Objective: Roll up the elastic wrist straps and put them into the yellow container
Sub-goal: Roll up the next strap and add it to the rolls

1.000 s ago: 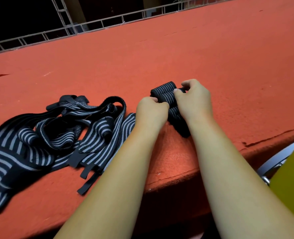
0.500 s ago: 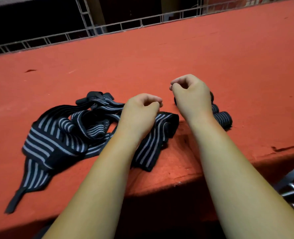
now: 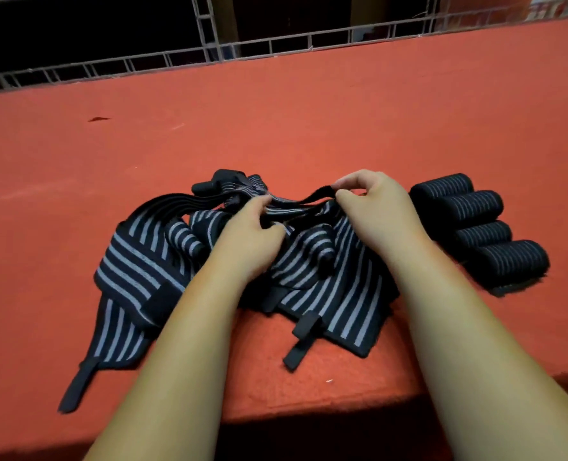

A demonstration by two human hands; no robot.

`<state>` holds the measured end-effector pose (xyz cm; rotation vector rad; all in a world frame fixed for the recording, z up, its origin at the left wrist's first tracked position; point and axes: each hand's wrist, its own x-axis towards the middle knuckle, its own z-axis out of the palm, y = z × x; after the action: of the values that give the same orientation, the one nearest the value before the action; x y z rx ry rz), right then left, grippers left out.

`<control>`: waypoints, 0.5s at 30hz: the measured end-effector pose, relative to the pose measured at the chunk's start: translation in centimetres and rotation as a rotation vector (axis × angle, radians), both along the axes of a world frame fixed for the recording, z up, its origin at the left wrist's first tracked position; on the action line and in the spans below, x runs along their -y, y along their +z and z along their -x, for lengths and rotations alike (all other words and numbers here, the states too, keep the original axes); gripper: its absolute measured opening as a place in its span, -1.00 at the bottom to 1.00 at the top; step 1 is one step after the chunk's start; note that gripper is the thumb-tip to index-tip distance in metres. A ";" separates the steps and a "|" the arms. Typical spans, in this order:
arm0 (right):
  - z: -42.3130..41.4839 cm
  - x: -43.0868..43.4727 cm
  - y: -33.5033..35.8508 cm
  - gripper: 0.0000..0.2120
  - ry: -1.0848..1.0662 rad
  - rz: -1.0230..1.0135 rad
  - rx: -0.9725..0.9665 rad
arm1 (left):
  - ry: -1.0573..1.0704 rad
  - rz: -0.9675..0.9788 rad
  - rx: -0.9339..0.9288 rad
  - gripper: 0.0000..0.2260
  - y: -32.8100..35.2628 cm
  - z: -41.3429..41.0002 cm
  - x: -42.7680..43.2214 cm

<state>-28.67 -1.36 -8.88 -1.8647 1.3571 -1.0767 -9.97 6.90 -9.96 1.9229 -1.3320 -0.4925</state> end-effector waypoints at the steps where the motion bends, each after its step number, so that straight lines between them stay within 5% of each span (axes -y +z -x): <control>1: -0.7 0.0 -0.1 -0.76 0.045 0.015 -0.042 | -0.017 -0.047 0.073 -0.43 -0.4 -0.1 0.2; 6: -3.9 -0.5 -1.6 -0.53 0.186 0.021 -0.333 | -0.201 -0.107 0.307 -0.47 -1.4 0.4 0.6; 11: -4.5 -0.1 -2.1 -0.64 0.142 -0.035 -0.419 | -0.158 -0.076 0.211 -0.71 -0.1 -0.5 -0.2; 15: -5.0 -0.6 -1.5 -0.66 0.122 -0.042 -0.387 | -0.046 0.161 0.149 -0.76 2.1 -1.2 -1.3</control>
<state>-23.70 -0.80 -10.38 -2.1698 1.4358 -0.6410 -8.74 8.16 -7.83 1.8279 -1.4672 -0.2587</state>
